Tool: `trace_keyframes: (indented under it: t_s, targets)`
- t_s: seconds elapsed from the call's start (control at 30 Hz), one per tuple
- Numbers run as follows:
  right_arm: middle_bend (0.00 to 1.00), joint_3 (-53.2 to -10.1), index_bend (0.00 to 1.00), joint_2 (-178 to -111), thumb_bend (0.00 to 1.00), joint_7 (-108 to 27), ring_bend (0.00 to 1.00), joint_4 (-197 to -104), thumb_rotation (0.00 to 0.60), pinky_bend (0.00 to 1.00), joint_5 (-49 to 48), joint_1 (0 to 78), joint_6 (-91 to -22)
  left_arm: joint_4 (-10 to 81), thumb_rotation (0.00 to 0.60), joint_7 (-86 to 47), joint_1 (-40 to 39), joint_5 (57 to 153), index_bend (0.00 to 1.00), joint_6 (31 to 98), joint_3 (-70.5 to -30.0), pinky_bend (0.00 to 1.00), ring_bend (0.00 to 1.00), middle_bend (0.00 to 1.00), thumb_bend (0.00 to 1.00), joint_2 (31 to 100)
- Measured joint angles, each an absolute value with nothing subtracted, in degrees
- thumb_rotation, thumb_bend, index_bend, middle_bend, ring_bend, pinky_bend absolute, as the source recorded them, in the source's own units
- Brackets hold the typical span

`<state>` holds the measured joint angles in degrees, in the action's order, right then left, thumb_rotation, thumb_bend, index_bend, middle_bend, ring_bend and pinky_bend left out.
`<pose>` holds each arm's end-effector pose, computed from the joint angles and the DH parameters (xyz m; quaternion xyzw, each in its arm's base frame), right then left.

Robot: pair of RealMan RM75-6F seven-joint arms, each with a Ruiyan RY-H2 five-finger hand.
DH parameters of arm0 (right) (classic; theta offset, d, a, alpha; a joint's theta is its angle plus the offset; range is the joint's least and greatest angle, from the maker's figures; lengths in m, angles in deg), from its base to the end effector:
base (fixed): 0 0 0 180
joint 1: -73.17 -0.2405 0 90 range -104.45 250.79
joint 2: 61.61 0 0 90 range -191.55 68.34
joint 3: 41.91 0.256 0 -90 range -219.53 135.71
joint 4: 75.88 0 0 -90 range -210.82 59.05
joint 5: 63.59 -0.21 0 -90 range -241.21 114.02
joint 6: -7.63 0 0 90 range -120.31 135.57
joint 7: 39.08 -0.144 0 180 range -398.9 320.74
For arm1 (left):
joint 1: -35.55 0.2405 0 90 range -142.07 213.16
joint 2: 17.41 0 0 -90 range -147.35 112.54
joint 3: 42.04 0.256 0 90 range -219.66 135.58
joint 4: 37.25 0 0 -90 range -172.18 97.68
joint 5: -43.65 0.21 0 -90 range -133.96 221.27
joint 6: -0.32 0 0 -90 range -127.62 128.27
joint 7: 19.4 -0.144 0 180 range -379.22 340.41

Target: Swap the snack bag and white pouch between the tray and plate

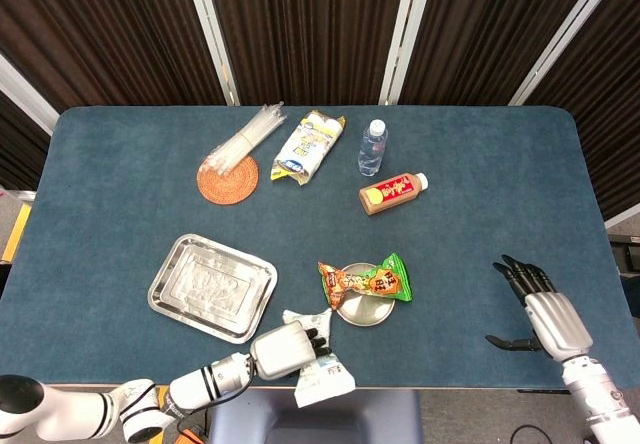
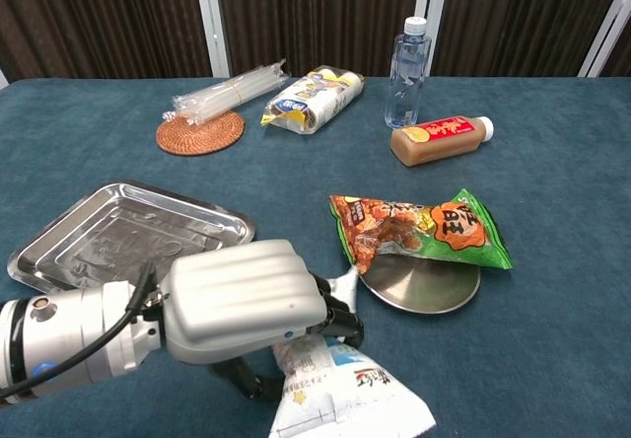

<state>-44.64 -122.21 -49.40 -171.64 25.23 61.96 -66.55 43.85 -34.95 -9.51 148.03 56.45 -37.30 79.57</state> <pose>-0.2978 -0.1880 0.1335 0.6421 -0.4780 0.3764 0.4665 -0.1000 0.2295 -0.0902 -0.8955 -0.1100 -0.3958 0.1713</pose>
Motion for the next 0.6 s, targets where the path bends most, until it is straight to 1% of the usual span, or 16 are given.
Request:
trace_keyframes:
  t_s: [0.13, 0.3, 0.6]
  targets:
    - [0.0, -44.61, 0.0, -122.37, 0.2, -48.94, 0.0, -171.76, 0.6, 0.02, 25.33, 62.02, -66.43, 43.58, 0.6, -34.22, -9.01, 148.46, 0.77, 57.88, -36.53, 1.0, 0.8, 0.9, 0.6, 79.11]
    - [0.0, -44.42, 0.0, -122.58, 0.2, -48.48, 0.0, -171.71, 0.6, 0.02, 25.07, 61.98, -66.03, 44.02, 0.6, -33.53, -8.63, 149.02, 0.77, 59.85, -36.26, 1.0, 0.8, 0.91, 0.6, 77.95]
    - [0.0, -44.28, 0.0, -122.99, 0.2, -47.29, 0.0, -171.91, 0.6, 0.02, 24.71, 61.84, -65.21, 47.32, 0.6, -32.98, -7.56, 149.47, 0.77, 64.04, -36.58, 1.0, 0.8, 0.91, 0.61, 72.59]
